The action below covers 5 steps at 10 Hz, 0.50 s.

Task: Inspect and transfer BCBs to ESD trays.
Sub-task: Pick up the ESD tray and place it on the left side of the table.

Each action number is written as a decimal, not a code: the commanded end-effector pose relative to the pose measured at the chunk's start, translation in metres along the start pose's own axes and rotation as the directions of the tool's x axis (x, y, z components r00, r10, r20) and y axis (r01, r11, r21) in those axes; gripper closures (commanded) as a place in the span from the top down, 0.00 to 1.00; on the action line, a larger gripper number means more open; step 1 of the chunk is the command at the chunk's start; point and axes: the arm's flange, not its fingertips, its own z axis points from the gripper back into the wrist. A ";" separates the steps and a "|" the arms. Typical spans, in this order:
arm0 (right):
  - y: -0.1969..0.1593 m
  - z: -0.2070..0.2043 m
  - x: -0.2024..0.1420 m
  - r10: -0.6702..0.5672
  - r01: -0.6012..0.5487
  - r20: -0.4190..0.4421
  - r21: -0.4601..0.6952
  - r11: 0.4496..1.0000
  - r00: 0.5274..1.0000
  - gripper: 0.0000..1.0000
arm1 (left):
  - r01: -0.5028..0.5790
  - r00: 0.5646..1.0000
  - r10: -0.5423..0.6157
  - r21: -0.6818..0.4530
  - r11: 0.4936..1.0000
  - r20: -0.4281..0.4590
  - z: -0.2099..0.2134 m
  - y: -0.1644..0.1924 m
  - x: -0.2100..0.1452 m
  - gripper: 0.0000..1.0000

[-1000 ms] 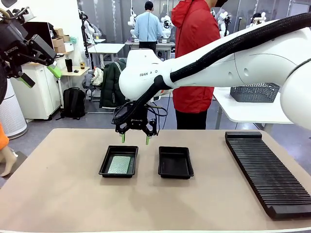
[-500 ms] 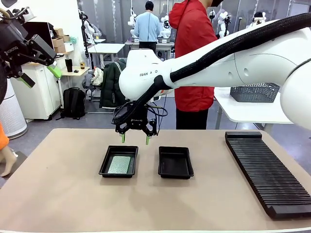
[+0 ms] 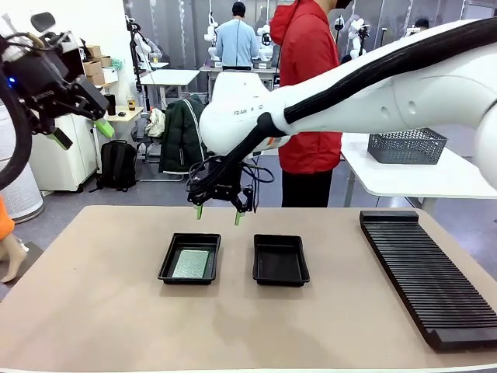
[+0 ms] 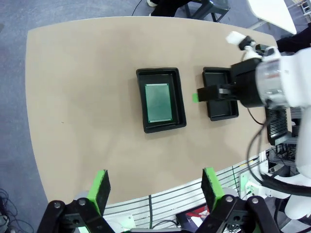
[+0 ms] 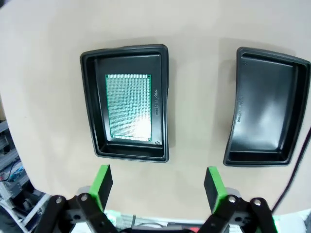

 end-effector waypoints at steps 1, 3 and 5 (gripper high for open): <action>-0.043 0.003 -0.024 0.005 -0.006 0.005 0.125 0.992 1.000 1.00 | 0.025 0.999 -0.024 0.049 0.998 -0.024 -0.017 -0.005 0.013 1.00; -0.071 0.013 -0.029 0.000 -0.003 0.012 0.230 0.973 1.000 1.00 | 0.024 0.998 -0.020 0.085 0.996 -0.057 -0.050 -0.016 0.020 1.00; -0.096 0.018 -0.030 0.021 -0.026 0.019 0.333 0.943 1.000 1.00 | 0.024 0.996 -0.013 0.117 0.993 -0.092 -0.085 -0.031 0.025 1.00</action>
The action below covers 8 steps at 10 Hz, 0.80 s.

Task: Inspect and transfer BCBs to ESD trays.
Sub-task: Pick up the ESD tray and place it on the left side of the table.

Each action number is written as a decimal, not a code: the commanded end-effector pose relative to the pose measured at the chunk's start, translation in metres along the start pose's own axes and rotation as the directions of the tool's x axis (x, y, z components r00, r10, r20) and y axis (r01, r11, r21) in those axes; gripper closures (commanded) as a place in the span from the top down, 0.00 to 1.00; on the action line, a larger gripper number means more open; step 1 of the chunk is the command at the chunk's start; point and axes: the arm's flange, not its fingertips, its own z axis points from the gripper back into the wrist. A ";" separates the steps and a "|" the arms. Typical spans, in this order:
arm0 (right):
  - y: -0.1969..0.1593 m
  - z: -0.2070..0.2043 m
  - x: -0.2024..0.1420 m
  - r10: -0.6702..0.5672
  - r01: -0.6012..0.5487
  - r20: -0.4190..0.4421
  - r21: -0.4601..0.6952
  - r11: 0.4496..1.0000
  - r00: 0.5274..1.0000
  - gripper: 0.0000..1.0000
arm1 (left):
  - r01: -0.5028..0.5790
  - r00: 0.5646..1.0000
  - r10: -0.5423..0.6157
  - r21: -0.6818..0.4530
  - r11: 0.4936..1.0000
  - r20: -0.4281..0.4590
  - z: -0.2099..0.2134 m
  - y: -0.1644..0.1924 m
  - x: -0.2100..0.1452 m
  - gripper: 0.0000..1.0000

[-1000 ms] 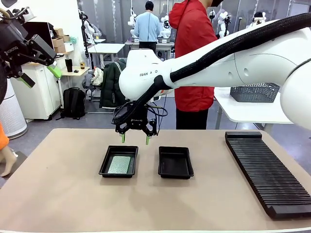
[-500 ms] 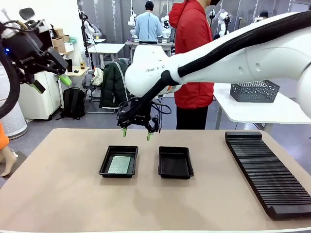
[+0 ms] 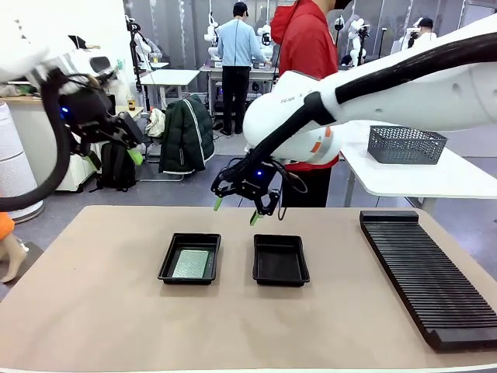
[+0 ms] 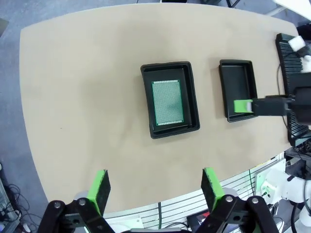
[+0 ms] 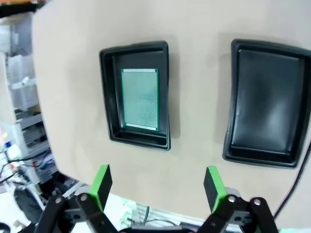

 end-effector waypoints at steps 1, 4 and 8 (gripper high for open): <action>-0.032 0.007 -0.012 0.048 -0.046 -0.014 0.137 0.990 0.999 1.00 | -0.019 1.000 0.020 0.052 0.998 -0.018 -0.027 -0.016 0.011 1.00; -0.055 0.012 -0.008 0.095 -0.084 -0.034 0.242 0.967 0.995 1.00 | -0.035 0.996 0.042 0.097 0.995 -0.077 -0.085 -0.035 0.026 1.00; -0.072 0.011 -0.002 0.131 -0.108 -0.048 0.331 0.937 0.990 1.00 | -0.107 0.979 0.128 0.138 0.985 -0.157 -0.148 -0.037 0.043 1.00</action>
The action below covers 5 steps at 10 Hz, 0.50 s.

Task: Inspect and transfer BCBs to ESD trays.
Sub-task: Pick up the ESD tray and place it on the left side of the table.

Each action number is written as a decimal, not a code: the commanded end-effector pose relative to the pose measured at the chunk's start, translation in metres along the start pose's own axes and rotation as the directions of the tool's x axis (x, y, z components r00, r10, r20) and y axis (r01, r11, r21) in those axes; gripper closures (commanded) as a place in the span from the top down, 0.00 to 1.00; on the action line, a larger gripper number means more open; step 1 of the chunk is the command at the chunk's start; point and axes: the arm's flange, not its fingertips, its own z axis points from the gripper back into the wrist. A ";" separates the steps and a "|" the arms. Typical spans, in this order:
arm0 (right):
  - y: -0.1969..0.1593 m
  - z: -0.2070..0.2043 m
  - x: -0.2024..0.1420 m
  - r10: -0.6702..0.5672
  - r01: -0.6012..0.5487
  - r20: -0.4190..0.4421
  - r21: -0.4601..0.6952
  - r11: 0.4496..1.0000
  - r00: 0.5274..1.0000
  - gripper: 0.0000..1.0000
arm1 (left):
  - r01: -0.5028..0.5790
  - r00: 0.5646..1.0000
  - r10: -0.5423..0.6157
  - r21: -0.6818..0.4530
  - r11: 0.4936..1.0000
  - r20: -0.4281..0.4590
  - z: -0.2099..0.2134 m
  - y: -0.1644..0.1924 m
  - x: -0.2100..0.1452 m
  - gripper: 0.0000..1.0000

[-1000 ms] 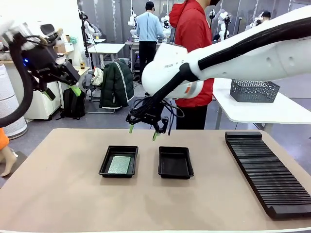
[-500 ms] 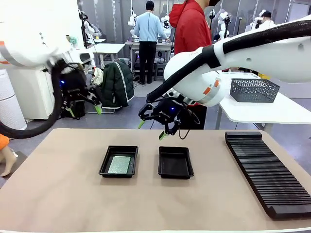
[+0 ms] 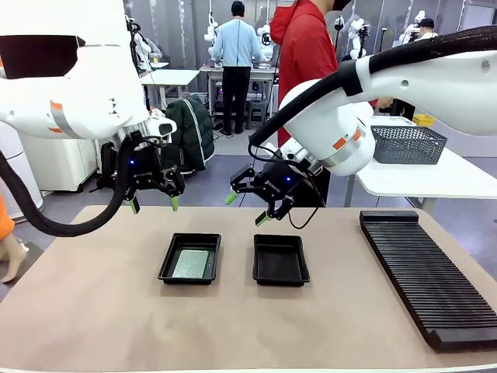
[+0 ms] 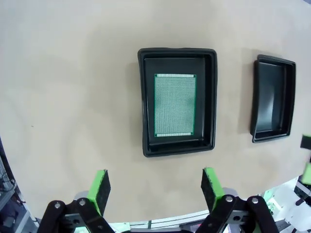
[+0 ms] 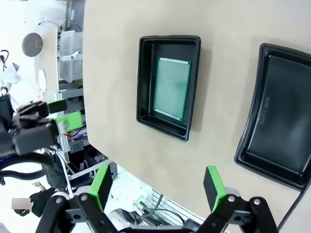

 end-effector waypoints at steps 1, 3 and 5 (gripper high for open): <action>0.004 -0.001 -0.001 -0.007 0.007 0.009 -0.019 1.000 1.000 1.00 | -0.024 1.000 0.023 0.041 0.999 0.012 -0.012 -0.008 0.016 1.00; 0.004 -0.001 -0.001 -0.007 0.007 0.009 -0.019 1.000 1.000 1.00 | -0.023 1.000 0.022 0.066 0.998 0.008 -0.039 -0.011 0.027 1.00; 0.004 -0.001 -0.001 -0.007 0.007 0.009 -0.019 1.000 1.000 1.00 | -0.018 1.000 0.019 0.088 0.996 -0.009 -0.063 -0.012 0.034 1.00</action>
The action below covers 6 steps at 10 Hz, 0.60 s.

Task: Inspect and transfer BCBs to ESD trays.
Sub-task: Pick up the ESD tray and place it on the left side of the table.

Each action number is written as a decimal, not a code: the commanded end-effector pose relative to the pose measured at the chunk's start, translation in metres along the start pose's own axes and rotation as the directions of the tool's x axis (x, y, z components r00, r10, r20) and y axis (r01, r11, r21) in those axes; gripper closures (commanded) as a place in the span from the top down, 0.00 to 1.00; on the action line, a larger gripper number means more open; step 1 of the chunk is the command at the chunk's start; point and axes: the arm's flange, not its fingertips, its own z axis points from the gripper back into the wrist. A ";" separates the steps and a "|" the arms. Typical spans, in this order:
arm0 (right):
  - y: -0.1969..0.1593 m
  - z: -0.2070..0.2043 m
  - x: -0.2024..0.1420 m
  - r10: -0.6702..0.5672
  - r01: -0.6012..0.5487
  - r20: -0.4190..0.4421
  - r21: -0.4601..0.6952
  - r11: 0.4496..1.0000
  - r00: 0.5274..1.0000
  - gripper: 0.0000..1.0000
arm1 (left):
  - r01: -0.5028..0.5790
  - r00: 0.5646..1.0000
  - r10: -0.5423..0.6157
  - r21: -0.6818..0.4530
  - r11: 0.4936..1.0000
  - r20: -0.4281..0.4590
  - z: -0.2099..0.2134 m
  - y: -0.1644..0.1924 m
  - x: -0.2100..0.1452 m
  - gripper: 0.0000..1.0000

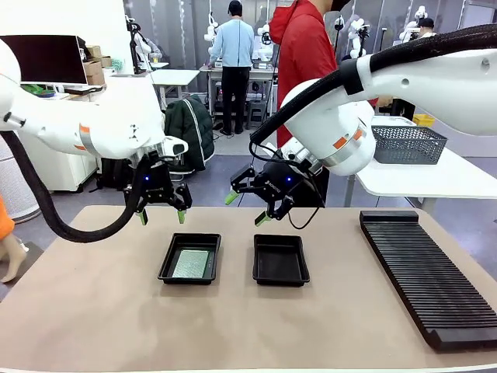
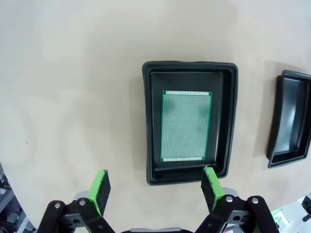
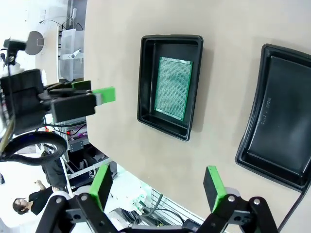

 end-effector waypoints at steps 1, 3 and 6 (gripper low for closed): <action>0.002 0.000 0.000 -0.013 0.013 0.010 -0.018 1.000 1.000 1.00 | -0.013 1.000 0.013 0.027 1.000 0.002 -0.018 -0.007 0.010 1.00; 0.002 0.000 0.000 -0.013 0.013 0.010 -0.018 1.000 1.000 1.00 | -0.017 1.000 0.017 0.035 0.999 0.001 -0.041 -0.007 0.014 1.00; 0.002 0.000 0.000 -0.013 0.013 0.010 -0.018 1.000 1.000 1.00 | -0.013 1.000 0.014 0.061 0.998 -0.011 -0.074 -0.002 0.019 1.00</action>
